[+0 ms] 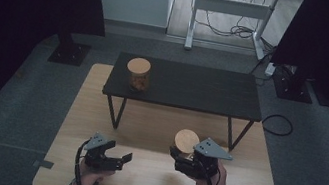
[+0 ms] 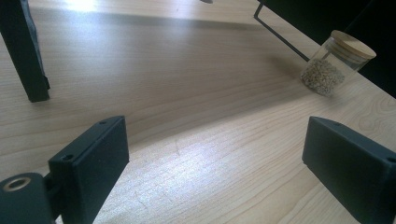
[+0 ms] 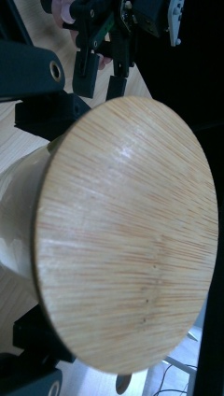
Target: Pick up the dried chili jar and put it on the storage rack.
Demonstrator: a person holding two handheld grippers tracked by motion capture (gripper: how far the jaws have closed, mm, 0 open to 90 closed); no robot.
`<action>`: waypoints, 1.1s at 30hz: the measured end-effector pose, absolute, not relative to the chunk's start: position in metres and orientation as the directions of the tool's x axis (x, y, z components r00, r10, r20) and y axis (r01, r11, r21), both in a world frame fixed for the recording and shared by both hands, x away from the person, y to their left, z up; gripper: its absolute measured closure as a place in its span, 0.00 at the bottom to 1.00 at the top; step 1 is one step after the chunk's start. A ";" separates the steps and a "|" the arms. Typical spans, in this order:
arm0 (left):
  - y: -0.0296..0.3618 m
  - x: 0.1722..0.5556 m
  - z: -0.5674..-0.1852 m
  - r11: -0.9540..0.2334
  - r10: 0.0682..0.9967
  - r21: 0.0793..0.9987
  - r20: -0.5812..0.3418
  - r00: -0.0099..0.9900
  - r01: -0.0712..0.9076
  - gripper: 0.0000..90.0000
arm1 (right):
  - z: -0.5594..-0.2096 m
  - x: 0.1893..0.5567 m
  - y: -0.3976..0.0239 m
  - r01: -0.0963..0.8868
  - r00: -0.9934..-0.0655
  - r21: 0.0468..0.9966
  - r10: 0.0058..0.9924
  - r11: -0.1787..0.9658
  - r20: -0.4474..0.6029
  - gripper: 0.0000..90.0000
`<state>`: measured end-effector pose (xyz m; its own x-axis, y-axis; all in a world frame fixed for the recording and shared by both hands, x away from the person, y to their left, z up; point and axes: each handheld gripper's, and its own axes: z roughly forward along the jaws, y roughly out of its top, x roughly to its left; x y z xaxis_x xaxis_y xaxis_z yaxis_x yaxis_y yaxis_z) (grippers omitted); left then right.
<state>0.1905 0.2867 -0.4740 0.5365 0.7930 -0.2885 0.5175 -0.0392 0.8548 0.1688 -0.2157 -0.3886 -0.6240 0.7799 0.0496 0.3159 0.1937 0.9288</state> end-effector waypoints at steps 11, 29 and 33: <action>0.288 0.190 -0.474 -0.035 0.791 0.857 -0.290 0.538 0.514 0.07 | -0.377 0.173 -0.213 0.292 -0.626 0.936 0.779 0.198 0.030 0.28; 0.289 0.191 -0.474 -0.042 0.785 0.859 -0.288 0.549 0.510 0.07 | -0.362 0.181 -0.208 0.278 -0.622 0.938 0.783 0.206 0.013 0.28; 0.289 0.190 -0.473 -0.042 0.784 0.860 -0.287 0.550 0.508 0.07 | -0.360 0.184 -0.207 0.275 -0.622 0.938 0.783 0.210 0.007 0.28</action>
<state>0.1902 0.2892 -0.4735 0.5499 0.7845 -0.2868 0.5082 -0.0418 0.8602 0.1836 -0.2067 -0.3596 -0.6225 0.7826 0.0067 0.2747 0.2105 0.9382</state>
